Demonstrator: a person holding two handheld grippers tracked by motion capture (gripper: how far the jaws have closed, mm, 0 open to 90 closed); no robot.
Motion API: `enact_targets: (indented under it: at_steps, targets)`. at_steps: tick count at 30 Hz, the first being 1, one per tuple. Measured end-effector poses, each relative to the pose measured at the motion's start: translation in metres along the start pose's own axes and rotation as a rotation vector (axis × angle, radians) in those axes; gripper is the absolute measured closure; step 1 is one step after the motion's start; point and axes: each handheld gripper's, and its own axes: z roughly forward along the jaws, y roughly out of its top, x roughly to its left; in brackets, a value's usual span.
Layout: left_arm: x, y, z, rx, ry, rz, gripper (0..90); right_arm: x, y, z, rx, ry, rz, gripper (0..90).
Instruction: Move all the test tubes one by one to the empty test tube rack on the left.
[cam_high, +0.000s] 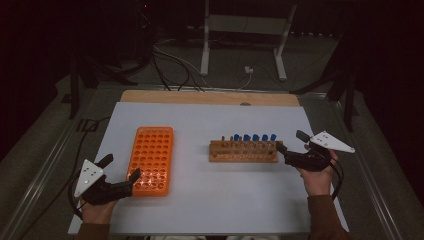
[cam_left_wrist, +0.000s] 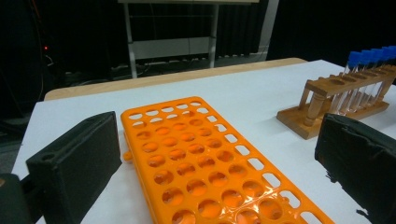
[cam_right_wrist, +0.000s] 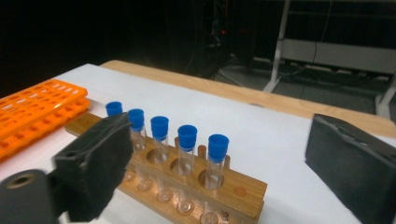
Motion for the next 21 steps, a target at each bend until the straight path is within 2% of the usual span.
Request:
enact_targets:
  at_steps: [3,4,7,8,12,16,21]
  targets:
    - [0.0,-0.001,0.0,0.004,-0.001,-0.005,0.9,-0.001,-0.002,0.008,0.023,-0.007,0.003,19.6]
    - [0.001,-0.001,0.0,0.004,0.0,-0.007,0.9,-0.001,-0.003,0.012,0.037,-0.021,0.001,23.5]
    - [0.001,-0.001,0.0,0.001,0.001,-0.009,1.0,0.0,-0.006,0.019,0.046,-0.022,-0.007,35.9]
    - [0.001,-0.001,0.0,0.001,0.0,-0.009,1.0,0.0,-0.006,0.021,0.053,-0.04,-0.008,40.5]
    - [0.001,-0.001,0.0,0.005,-0.001,-0.002,0.9,0.001,-0.009,0.029,0.082,-0.046,-0.005,49.9]
    - [0.0,-0.002,0.0,0.006,-0.001,0.0,1.0,-0.001,-0.012,0.034,0.103,-0.033,0.023,53.1]
    - [0.0,-0.002,0.0,0.006,-0.002,0.001,0.9,-0.001,-0.016,0.042,0.131,-0.038,0.039,57.5]
